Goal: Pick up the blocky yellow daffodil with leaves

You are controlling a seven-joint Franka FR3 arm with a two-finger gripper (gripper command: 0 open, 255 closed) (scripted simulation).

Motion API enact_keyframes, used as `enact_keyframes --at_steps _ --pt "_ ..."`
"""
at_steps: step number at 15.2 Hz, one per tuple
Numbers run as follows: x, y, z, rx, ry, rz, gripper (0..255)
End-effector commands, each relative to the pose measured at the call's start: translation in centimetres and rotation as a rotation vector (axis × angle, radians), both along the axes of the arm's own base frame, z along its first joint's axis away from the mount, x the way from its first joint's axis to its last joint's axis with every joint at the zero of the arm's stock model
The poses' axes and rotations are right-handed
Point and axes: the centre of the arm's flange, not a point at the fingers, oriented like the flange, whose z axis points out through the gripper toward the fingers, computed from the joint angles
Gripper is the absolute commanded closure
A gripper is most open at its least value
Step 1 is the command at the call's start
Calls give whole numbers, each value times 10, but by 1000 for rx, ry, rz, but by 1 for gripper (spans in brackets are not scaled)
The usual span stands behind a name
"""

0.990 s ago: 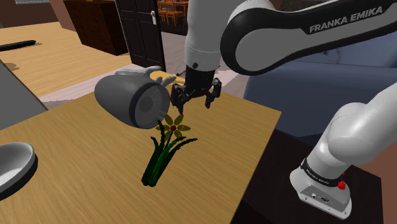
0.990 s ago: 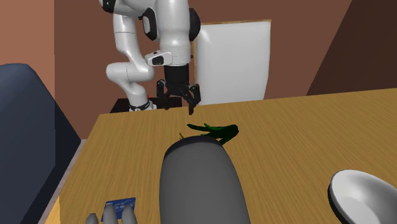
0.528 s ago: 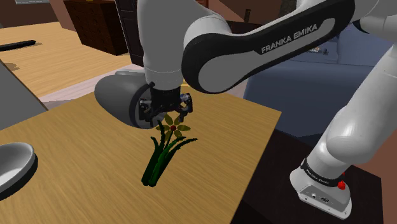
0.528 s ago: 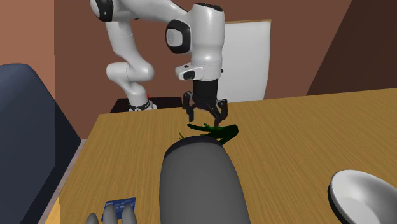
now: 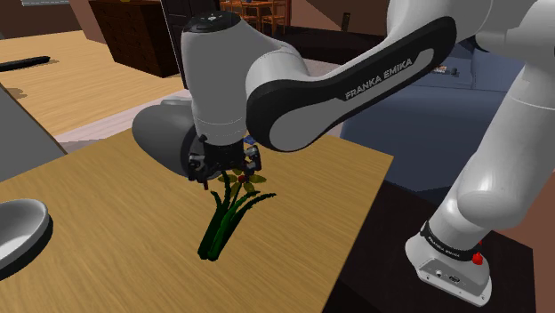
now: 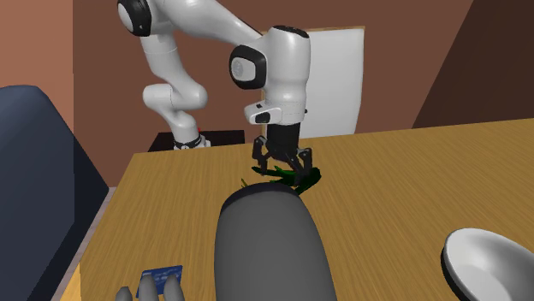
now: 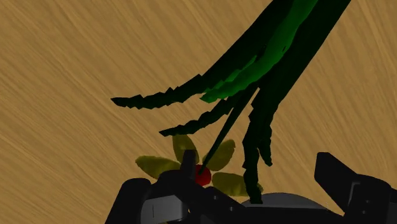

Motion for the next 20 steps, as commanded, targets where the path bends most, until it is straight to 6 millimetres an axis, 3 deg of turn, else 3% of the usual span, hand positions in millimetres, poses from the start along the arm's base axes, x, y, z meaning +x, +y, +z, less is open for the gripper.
enact_keyframes --at_steps 1,2,3,12,20 --pt "0 1 -9 0 0 0 0" --pt "0 1 -9 0 0 0 0" --pt "0 1 -9 0 0 0 255" --pt "0 1 -9 0 0 0 255" --pt "0 1 33 0 0 0 255"
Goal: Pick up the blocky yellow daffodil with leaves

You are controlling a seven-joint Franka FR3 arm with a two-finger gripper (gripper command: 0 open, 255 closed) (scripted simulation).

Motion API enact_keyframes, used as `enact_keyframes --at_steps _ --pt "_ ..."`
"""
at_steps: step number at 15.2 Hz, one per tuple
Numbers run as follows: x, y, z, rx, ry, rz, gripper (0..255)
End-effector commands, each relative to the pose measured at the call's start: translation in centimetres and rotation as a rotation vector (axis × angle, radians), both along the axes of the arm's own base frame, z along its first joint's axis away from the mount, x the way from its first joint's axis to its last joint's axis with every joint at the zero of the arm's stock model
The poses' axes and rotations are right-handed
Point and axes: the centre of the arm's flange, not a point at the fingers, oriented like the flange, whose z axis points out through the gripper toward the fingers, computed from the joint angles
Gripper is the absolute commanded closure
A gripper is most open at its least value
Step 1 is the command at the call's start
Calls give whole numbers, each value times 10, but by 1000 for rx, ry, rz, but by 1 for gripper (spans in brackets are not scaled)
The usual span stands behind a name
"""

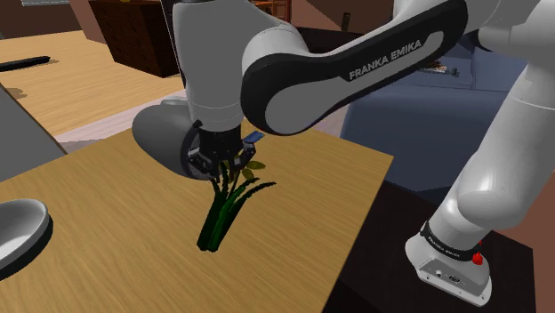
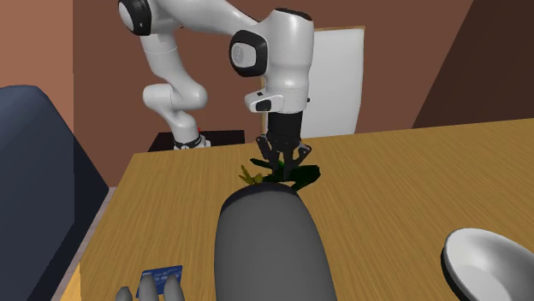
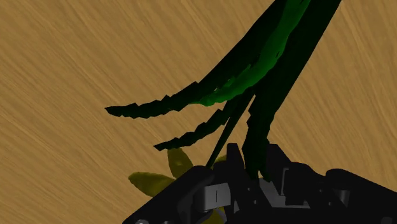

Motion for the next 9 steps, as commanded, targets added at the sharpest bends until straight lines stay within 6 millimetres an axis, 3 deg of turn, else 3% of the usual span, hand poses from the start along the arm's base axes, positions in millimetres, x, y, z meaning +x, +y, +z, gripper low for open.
enact_keyframes --at_steps 1,7,9 --pt "0 -1 11 0 -1 0 255" --pt "0 -1 42 0 -1 0 255" --pt "0 -1 43 0 -1 0 255"
